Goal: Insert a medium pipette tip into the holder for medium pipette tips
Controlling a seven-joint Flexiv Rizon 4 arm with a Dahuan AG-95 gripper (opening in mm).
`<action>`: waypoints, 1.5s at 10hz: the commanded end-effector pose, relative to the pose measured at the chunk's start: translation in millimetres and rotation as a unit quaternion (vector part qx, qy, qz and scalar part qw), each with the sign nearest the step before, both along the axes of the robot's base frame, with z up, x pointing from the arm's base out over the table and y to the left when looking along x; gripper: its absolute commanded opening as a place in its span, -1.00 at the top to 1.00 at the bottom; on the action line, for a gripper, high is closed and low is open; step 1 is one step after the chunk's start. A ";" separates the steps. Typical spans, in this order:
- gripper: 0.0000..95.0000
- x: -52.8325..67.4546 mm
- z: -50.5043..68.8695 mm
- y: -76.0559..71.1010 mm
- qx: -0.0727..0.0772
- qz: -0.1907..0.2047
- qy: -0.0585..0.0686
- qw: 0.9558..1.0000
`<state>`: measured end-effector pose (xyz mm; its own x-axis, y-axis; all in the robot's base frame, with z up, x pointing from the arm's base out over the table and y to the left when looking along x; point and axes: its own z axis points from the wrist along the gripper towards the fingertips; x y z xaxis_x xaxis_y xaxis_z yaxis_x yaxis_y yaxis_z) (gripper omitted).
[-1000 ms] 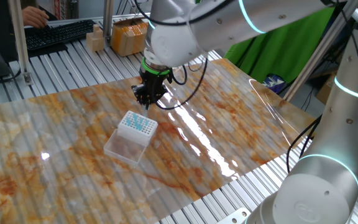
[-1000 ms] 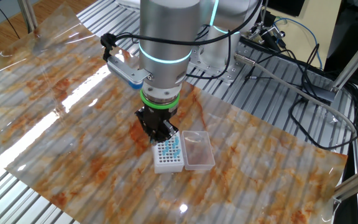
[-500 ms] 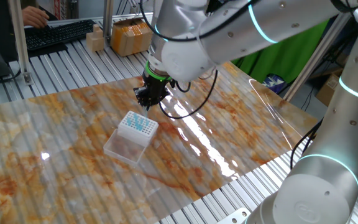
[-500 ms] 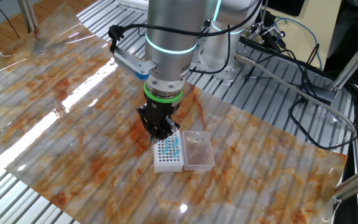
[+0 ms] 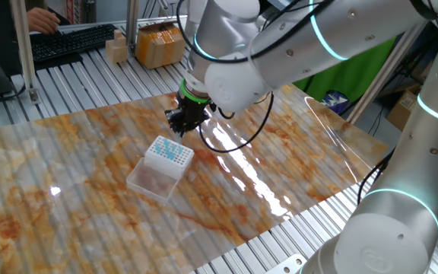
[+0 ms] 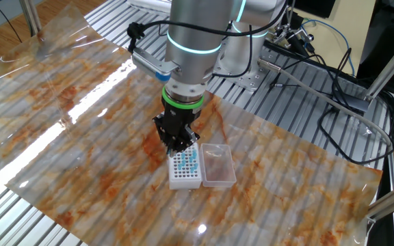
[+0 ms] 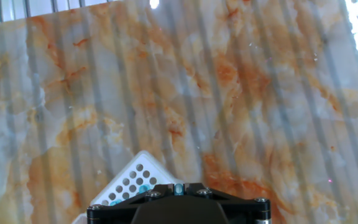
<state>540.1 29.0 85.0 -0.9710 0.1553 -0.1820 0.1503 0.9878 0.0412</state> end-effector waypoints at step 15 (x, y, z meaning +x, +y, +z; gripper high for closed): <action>0.60 17.4 -12.7 -16.6 0.000 0.006 0.090 0.996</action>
<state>559.8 10.9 70.8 -0.9901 0.1400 -0.0037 0.1399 0.9900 0.0150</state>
